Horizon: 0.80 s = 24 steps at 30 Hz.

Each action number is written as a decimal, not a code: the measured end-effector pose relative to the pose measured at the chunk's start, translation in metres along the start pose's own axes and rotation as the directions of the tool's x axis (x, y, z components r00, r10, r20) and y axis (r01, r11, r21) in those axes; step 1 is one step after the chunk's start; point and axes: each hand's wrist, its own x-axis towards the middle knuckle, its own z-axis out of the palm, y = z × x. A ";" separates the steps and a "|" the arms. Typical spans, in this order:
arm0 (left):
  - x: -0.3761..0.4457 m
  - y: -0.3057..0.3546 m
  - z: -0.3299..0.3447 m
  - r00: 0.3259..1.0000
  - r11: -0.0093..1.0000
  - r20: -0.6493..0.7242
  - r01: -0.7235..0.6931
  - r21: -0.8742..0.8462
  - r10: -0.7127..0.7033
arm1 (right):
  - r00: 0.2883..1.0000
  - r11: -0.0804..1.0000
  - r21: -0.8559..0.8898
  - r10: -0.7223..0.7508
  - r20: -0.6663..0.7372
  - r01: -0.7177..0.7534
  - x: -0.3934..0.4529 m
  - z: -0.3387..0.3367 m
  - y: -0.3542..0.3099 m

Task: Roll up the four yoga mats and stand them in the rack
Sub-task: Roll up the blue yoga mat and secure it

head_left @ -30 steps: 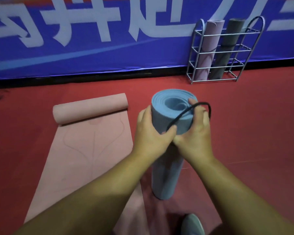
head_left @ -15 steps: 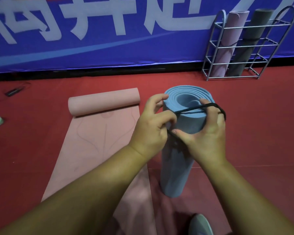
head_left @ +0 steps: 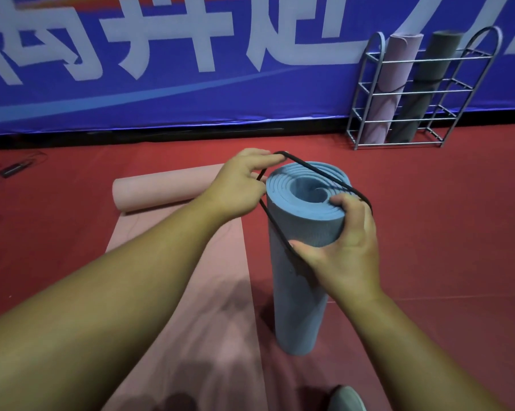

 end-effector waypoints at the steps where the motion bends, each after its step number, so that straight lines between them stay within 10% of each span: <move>1: 0.006 0.001 -0.003 0.998 0.998 0.061 0.024 -0.060 -0.020 | 1.000 1.000 0.003 0.000 0.008 0.000 0.001 0.000 0.000; 13: 0.064 0.011 -0.020 0.863 0.943 0.422 0.329 -0.055 -0.277 | 0.995 0.999 0.008 -0.045 0.083 0.045 -0.001 0.007 -0.004; 18: 0.082 0.034 -0.017 0.725 0.951 0.616 0.226 0.211 -0.308 | 0.994 0.998 -0.027 -0.048 0.101 0.051 -0.001 0.009 -0.005; 24: 0.073 0.005 -0.019 0.741 0.919 0.546 0.351 0.180 -0.390 | 0.994 0.998 -0.040 -0.043 0.105 0.047 0.007 -0.001 0.002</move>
